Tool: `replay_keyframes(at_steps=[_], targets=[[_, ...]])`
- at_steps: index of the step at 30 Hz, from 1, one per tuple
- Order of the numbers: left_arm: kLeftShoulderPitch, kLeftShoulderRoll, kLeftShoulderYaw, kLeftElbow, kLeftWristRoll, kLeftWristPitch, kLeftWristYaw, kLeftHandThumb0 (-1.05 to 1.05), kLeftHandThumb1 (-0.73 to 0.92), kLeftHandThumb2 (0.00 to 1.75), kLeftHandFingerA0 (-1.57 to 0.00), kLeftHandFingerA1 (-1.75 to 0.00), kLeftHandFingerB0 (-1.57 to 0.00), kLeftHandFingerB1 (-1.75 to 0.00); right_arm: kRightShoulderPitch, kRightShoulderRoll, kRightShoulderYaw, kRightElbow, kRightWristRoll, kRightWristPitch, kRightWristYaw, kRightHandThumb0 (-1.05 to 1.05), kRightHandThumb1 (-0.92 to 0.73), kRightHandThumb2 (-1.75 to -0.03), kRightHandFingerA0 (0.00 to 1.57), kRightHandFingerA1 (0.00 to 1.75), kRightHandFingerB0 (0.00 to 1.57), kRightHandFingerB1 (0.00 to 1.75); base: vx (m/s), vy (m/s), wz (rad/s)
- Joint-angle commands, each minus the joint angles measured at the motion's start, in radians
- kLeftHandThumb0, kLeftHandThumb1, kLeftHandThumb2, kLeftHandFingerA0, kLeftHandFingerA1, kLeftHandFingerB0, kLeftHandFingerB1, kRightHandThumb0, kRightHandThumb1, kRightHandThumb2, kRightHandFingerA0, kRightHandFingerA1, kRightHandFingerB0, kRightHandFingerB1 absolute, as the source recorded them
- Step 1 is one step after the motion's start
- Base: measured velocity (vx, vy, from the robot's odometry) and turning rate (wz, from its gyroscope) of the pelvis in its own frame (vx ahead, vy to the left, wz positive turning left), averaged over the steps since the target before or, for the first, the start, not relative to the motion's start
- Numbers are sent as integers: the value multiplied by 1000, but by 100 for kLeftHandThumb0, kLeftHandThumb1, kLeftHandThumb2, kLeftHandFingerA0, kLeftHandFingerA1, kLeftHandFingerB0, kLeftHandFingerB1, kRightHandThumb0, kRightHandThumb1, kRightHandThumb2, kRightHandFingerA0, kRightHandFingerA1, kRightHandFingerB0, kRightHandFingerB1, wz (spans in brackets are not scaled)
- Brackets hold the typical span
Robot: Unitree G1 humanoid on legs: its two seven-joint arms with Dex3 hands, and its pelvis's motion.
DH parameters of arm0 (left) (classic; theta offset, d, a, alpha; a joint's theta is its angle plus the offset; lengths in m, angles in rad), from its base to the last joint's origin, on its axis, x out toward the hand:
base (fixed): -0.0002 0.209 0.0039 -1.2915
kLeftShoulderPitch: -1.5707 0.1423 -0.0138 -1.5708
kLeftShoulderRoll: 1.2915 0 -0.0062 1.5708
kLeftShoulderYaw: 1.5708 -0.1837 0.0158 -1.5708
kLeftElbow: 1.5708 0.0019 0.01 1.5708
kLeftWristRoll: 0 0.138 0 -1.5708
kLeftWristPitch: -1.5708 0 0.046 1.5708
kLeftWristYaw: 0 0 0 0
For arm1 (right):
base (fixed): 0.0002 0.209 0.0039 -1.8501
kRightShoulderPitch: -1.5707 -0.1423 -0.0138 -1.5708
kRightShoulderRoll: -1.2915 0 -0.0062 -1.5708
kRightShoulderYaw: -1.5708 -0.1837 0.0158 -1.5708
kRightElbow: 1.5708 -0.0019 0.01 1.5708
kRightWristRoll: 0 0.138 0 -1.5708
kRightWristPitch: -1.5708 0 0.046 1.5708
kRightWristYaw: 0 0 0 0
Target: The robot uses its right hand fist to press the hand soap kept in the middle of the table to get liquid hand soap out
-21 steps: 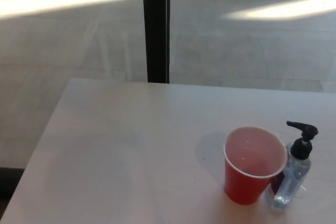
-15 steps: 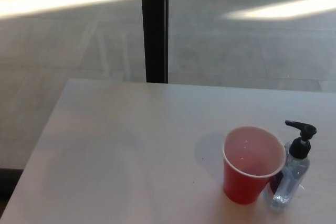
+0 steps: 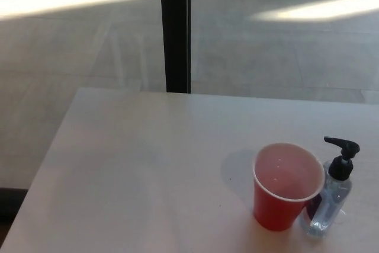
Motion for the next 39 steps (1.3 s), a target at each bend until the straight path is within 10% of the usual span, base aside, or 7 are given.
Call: replay_keyframes(at_steps=[1,2,8,13,16,21,39], targets=[[0,37,6,14,-12,24,23,-22,45,96,-68,-85,-53,-76,-74,46,98,-364,131,151,-20,-52,-25,-99,148,115,137,81,0,0,0],[-1,35,8,16,-16,28,20,-22,45,97,-67,-85,-49,-75,-77,54,121,-426,133,167,-28,-42,-25,-104,143,130,123,108,0,0,0],[-3,36,6,26,-14,23,21,-22,45,98,-67,-84,-49,-74,-142,69,257,-706,203,321,-67,-38,-33,-123,117,155,106,120,0,0,0],[-2,34,4,27,-11,15,27,-21,45,97,-72,-87,-49,-74,-219,43,319,-772,411,471,-2,-15,-74,-111,97,175,61,151,0,0,0],[-8,33,14,39,-19,17,35,-21,44,98,-72,-87,-47,-74,-252,14,391,-738,408,503,97,-8,-66,-126,99,175,67,168,0,0,0],[-3,36,4,40,-11,9,27,-22,46,98,-70,-85,-45,-72,-219,60,488,-743,372,507,134,-16,-53,-125,97,175,76,145,0,0,0],[-16,42,-4,54,-7,11,37,-23,46,98,-70,-85,-46,-73,-85,131,671,-760,311,520,165,-15,-60,-122,100,175,69,161,0,0,0]])
